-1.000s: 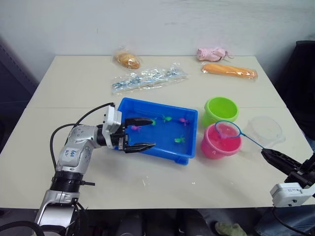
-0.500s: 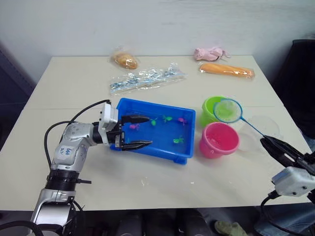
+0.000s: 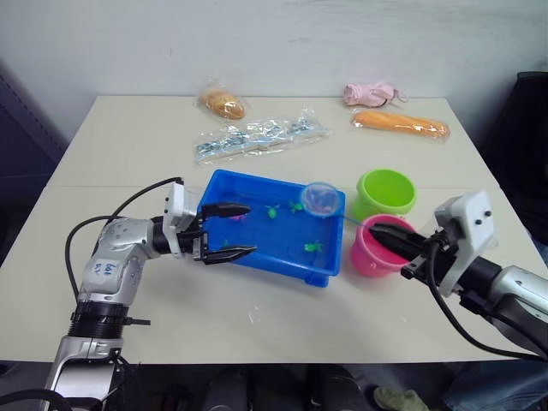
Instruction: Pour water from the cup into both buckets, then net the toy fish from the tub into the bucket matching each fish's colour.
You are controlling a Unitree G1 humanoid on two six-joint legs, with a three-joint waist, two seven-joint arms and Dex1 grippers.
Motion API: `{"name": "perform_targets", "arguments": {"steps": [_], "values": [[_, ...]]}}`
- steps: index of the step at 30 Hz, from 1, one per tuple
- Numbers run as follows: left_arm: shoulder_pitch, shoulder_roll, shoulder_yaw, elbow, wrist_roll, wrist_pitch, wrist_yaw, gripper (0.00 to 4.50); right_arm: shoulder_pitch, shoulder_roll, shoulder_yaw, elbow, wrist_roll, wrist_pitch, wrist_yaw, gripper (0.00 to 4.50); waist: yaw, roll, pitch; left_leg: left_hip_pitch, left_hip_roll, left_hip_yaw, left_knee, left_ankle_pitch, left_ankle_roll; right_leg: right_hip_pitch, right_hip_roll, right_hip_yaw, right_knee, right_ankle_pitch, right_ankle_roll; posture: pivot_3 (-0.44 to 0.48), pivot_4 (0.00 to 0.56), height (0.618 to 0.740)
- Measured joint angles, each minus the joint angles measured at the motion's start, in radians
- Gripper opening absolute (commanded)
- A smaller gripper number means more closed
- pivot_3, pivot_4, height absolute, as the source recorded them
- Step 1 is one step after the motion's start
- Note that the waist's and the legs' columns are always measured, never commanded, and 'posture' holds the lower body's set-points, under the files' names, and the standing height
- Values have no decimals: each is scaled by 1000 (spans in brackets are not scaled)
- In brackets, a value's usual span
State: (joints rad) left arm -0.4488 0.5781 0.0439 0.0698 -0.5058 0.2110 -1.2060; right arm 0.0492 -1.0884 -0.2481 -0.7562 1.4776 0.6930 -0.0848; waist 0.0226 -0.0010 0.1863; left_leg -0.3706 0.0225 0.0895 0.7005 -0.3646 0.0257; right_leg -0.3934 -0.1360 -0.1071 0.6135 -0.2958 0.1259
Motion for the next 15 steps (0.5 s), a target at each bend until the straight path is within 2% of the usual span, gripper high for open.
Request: {"name": "perform_targets", "arguments": {"steps": [3,6,10,15], "values": [[13,19,17,-22,-1,5,5,4446,-58,-52,66,48,202,50,-158,0,-1,0,0,0,0,0,0,0,0,0,0,0,-1,0,0,0,150,740],[29,29,28,-28,-2,10,13,4446,-191,-35,181,110,323,72,-306,0,-2,0,0,0,1,1,0,0,0,0,0,0,-1,0,0,0,150,740],[35,32,32,-49,-3,18,15,4446,-327,12,302,169,383,87,-436,0,-3,0,0,-1,1,2,0,0,0,-2,2,0,-1,1,0,0,150,740],[47,32,36,-64,-3,22,26,4446,-448,56,394,239,443,112,-568,0,-1,0,0,-2,1,2,0,0,0,-2,1,0,-2,1,0,0,150,740]]}}
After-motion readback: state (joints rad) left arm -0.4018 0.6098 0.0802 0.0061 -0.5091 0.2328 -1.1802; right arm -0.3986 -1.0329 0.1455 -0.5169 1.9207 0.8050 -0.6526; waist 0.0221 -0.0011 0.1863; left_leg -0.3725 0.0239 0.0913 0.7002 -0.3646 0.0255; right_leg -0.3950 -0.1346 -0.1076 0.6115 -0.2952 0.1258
